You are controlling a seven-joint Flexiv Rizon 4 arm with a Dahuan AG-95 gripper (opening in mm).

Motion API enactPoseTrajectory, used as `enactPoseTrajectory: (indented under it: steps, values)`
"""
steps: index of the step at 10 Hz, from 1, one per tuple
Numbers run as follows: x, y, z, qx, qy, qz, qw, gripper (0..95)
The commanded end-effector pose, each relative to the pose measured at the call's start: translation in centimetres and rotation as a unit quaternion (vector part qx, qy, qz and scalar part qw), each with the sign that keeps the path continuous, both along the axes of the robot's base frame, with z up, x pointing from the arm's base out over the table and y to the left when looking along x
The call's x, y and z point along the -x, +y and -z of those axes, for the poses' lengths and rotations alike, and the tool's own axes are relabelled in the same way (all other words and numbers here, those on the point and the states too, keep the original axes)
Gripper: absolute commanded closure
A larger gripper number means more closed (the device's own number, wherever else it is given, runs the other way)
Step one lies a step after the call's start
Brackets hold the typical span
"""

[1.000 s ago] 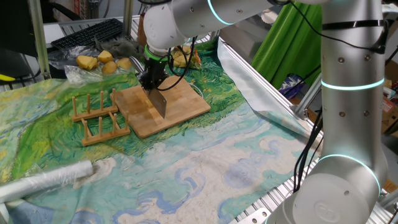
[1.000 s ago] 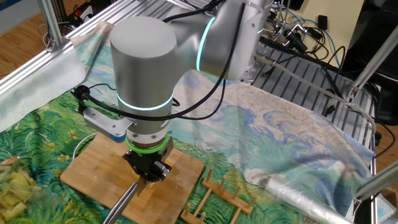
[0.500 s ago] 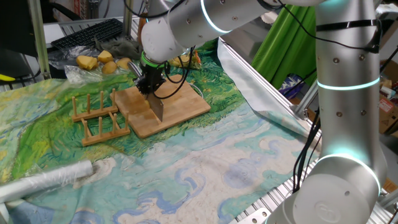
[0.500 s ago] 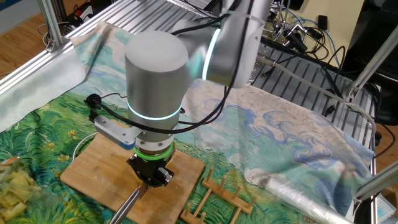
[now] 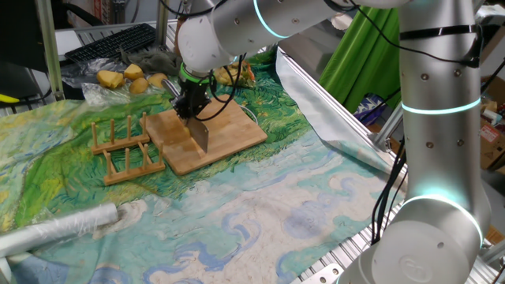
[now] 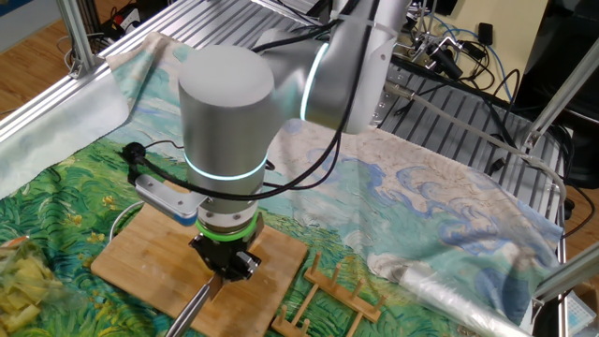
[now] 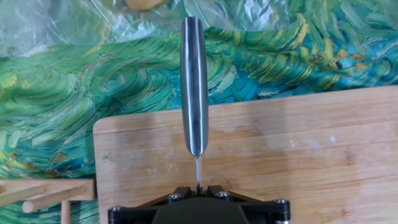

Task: Chop the potatoes

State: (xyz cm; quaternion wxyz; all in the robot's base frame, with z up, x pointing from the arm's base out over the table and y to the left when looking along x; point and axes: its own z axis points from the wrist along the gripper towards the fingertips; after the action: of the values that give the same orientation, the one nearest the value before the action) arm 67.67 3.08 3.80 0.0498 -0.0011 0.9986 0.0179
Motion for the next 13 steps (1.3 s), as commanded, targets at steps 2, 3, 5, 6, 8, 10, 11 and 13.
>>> enactPoseTrajectory:
  steps: [2,3,5,6,8,10,11,13]
  values:
    - [0.3,-0.1,-0.6,-0.002,-0.001,0.002,1.0000,95.0]
    - [0.3,-0.2,-0.8,-0.001,-0.001,0.001,1.0000,95.0]
    - [0.4,-0.4,-1.4,0.000,0.000,-0.004,1.0000,95.0]
    - [0.4,-0.5,-1.6,0.000,-0.001,-0.006,1.0000,95.0]
    - [0.4,-0.6,-1.7,0.004,-0.001,-0.011,0.9999,95.0]
    - [0.4,-0.6,-1.7,0.006,-0.001,-0.016,0.9999,95.0]
    - [0.4,-0.6,-1.7,0.006,-0.001,-0.016,0.9999,95.0]
    - [0.4,-0.8,-1.6,0.006,-0.001,-0.019,0.9998,95.0]
